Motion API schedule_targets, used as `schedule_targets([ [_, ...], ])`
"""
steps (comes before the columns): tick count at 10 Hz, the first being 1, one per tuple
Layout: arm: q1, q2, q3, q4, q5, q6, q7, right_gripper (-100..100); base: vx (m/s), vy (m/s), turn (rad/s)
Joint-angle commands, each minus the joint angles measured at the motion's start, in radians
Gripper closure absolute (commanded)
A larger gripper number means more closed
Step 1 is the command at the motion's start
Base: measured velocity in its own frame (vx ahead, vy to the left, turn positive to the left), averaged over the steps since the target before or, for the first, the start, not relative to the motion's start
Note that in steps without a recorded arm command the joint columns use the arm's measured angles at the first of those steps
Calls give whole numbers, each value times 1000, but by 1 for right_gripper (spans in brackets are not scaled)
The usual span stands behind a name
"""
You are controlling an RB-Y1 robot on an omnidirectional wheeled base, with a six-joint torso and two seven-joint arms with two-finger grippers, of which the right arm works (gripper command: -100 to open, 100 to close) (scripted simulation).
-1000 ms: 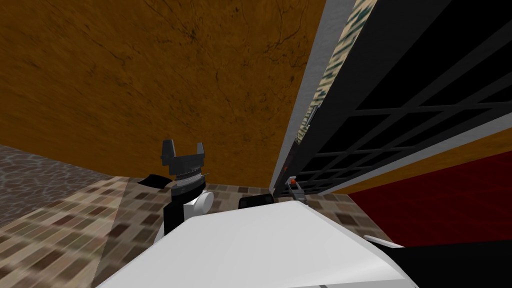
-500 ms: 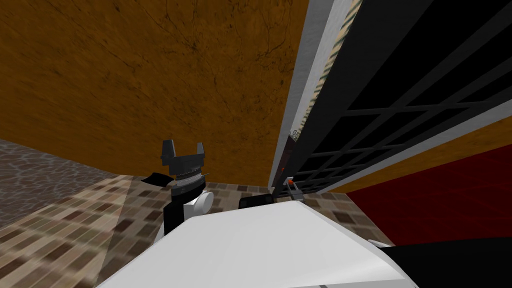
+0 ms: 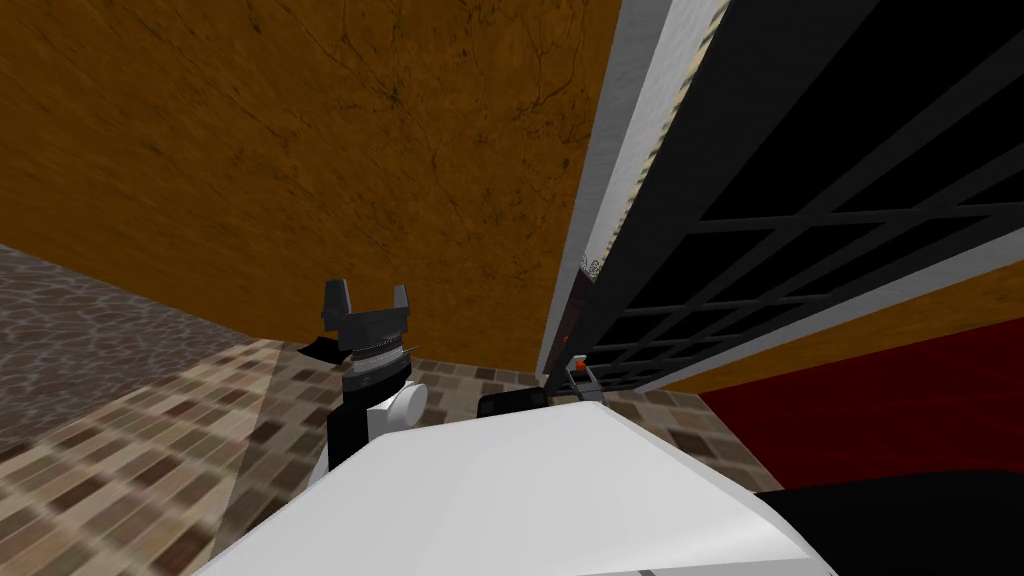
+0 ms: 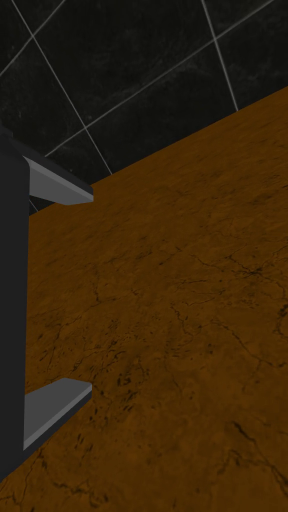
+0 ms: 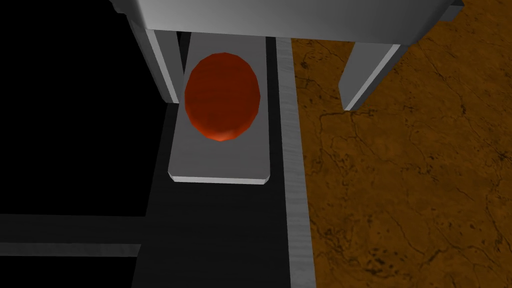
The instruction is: Pull the door open
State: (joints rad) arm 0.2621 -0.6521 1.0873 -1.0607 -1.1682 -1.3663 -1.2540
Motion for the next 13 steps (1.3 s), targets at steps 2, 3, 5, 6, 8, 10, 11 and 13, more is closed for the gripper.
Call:
schedule_targets([
  [2,12,12,0,-18,27,13,6,100,-9,-17,53],
  [3,12,12,0,-18,27,13,6,100,5,9,-29],
  [5,12,12,0,-18,27,13,6,100,-8,-1,5],
  [6,12,12,0,-18,27,13,6,100,-8,-7,23],
  [8,12,12,0,-18,27,13,6,100,15,5,-18],
  [10,12,12,0,-18,27,13,6,100,9,-3,9],
  [11,15,11,-40,-12,30,18,3,100,-43,8,125],
  [13,18,25,-77,-6,41,31,-1,100,-88,11,171],
])
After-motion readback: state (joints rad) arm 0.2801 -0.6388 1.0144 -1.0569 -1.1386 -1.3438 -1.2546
